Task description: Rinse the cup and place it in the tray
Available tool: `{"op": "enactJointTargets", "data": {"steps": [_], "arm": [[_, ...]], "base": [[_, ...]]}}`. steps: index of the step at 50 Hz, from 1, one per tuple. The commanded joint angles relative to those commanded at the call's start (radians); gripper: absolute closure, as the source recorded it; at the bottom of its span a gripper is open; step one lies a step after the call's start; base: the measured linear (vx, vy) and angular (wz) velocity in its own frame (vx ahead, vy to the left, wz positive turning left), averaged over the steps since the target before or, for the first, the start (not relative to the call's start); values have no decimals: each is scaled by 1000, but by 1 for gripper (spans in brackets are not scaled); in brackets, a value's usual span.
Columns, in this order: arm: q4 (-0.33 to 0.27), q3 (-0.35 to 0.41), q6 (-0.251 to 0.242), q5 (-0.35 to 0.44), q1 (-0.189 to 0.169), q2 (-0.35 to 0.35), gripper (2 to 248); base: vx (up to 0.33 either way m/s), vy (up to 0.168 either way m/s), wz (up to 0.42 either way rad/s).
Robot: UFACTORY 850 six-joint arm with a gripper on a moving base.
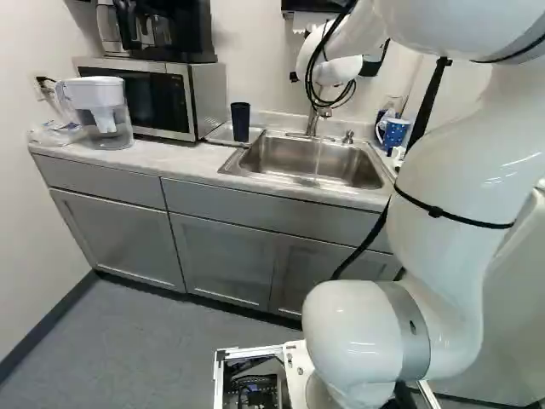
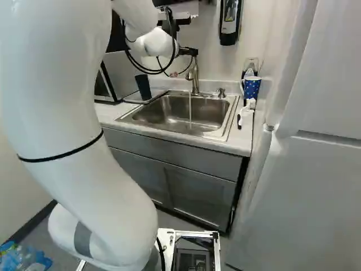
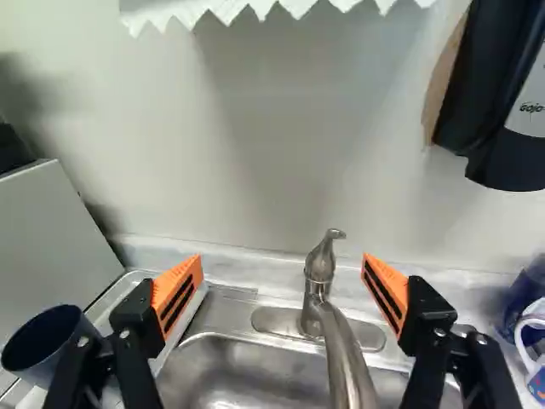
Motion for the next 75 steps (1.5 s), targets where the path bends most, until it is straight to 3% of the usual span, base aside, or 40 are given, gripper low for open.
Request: {"op": "enactJointTargets", "data": {"steps": [18, 75], "arm": [[0, 67, 0, -105, -37, 64, 3], [0, 78, 0, -700, -38, 75, 3]], "base": [[0, 0, 0], [0, 0, 0]]}}
